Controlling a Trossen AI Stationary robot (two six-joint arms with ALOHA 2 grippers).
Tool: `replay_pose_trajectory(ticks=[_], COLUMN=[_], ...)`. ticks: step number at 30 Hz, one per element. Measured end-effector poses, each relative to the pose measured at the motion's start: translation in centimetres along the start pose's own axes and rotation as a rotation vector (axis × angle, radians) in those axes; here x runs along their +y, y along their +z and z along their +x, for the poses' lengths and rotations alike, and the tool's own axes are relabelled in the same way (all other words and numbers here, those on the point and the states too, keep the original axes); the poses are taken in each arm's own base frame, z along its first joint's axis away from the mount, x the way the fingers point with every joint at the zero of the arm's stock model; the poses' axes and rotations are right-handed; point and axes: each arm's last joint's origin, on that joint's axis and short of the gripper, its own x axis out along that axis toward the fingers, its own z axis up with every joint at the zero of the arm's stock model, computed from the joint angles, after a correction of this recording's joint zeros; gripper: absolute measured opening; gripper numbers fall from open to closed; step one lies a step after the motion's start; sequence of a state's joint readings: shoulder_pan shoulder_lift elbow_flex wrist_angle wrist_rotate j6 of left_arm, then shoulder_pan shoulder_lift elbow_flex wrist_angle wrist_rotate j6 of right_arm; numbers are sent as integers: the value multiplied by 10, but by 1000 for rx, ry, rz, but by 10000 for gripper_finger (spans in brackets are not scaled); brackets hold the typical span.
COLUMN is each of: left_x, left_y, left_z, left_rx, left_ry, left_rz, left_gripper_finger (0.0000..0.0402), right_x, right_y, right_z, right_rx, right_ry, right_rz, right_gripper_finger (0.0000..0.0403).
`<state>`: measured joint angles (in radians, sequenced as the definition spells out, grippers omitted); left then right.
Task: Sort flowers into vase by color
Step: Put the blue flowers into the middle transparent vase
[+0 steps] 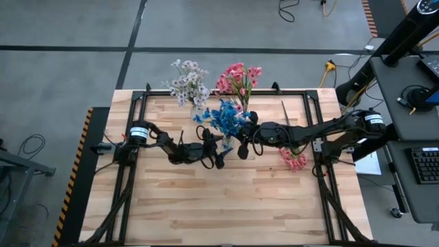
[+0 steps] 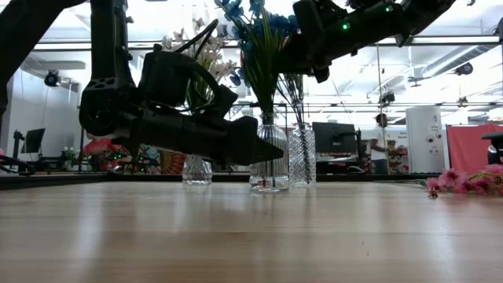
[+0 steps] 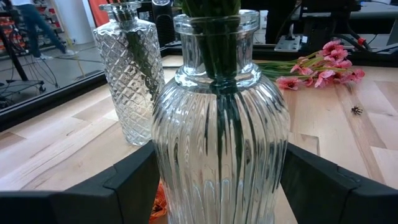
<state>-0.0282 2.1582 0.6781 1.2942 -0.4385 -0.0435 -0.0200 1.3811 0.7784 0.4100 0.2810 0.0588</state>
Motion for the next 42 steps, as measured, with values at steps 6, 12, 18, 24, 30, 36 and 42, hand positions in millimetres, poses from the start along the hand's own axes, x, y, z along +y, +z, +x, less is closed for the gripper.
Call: replay_pose_trajectory(ticks=[6, 12, 18, 24, 30, 36, 42], left_x=[0, 0, 0, 0, 0, 0, 0], left_y=[0, 0, 0, 0, 0, 0, 0], left_z=[0, 0, 0, 0, 0, 0, 0], left_rx=[0, 0, 0, 0, 0, 0, 0], left_ry=[-3, -4, -4, -5, -5, -5, -6], left_rz=[0, 0, -2, -3, -3, -3, -3], left_gripper_finger=[272, 272, 272, 272, 272, 272, 272], right_x=[-1, -2, -3, -6, -5, -5, -5], right_y=[-1, -3, -5, -11, -12, -5, -2], right_z=[-1, -1, -1, -1, -2, -5, -5], right_rx=[19, 47, 64, 127, 141, 92, 66], right_ry=[-25, -28, -35, -63, -47, -23, -13], right_rz=[-19, -19, -31, -30, -20, -46, -49], right_gripper_finger=[18, 17, 17, 17, 17, 17, 17])
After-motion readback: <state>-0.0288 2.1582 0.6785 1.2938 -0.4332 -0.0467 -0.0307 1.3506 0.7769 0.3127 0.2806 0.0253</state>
